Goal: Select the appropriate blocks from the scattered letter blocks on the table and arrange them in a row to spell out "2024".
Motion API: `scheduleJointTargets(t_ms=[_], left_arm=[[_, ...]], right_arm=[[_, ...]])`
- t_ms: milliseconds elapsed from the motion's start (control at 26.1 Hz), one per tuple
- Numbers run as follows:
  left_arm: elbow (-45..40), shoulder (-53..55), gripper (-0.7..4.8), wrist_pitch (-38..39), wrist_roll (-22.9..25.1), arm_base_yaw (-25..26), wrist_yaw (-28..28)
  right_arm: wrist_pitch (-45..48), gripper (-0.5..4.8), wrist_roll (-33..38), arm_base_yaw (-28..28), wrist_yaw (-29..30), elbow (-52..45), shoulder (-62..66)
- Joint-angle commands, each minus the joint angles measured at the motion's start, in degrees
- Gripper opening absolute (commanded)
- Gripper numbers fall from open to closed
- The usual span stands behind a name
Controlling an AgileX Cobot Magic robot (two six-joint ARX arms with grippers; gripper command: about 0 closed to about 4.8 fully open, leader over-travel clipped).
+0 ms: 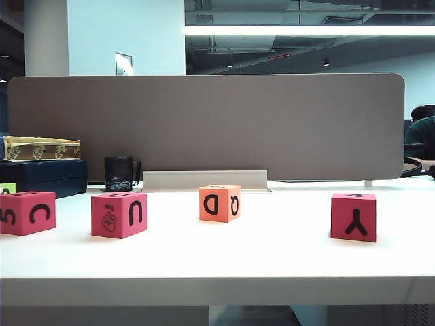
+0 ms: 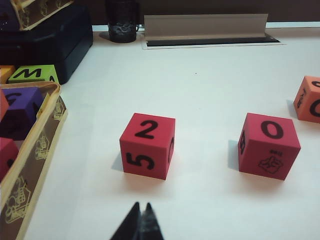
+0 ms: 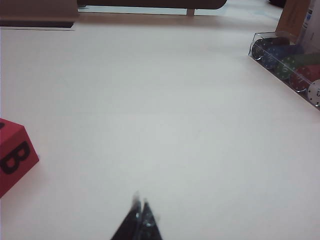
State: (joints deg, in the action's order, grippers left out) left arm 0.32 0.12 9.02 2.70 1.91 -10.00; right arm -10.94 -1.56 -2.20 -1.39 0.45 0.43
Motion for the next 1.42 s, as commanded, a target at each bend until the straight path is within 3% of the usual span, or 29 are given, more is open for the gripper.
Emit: scheduleJointTargets(t_ms=[38, 421, 535, 803, 841, 956, 994, 1071, 1415], left_arm=[[0.04, 0.02, -0.05, 0.55, -0.33, -0.04, -0.28], [0.04, 0.02, -0.05, 0.55, -0.35, -0.04, -0.31], [0.02, 0.02, -0.05, 0.52, -0.35, -0.04, -0.31], [0.02, 0.02, -0.06, 0.42, -1.44, -0.04, -1.81], [0.02, 0.02, -0.06, 0.31, -2.54, -0.04, -1.81], [0.04, 0.02, -0.06, -2.08, -12.09, -0.04, -1.81], [0.09, 0.02, -0.06, -4.26, -21.66, -0.04, -1.57], [0.11, 0.02, -0.06, -6.36, -28.61, -0.04, -1.73], [5.42, 0.52, -0.06, -4.55, -29.27, -0.04, -4.17]], right_arm=[[0.07, -0.01, -0.15, 0.09, 0.0, -0.2, -0.48], [0.81, -0.01, -0.13, 0.11, 0.0, -0.2, -0.48], [1.51, -0.01, 5.2, 0.17, 0.79, -0.2, -0.48], [2.84, -0.01, 8.2, 0.17, 12.41, -0.2, -0.5], [3.1, -0.01, 10.62, 0.15, 13.73, -0.2, -0.5], [6.23, -0.02, 18.32, 0.17, 14.25, -0.17, -0.5], [9.16, -0.02, 21.22, 0.17, 14.82, -0.15, -0.5], [11.8, -0.03, 24.02, 0.17, 15.76, 0.74, -0.48], [3.28, -0.05, 23.76, 0.11, 16.79, 14.58, 2.73]])
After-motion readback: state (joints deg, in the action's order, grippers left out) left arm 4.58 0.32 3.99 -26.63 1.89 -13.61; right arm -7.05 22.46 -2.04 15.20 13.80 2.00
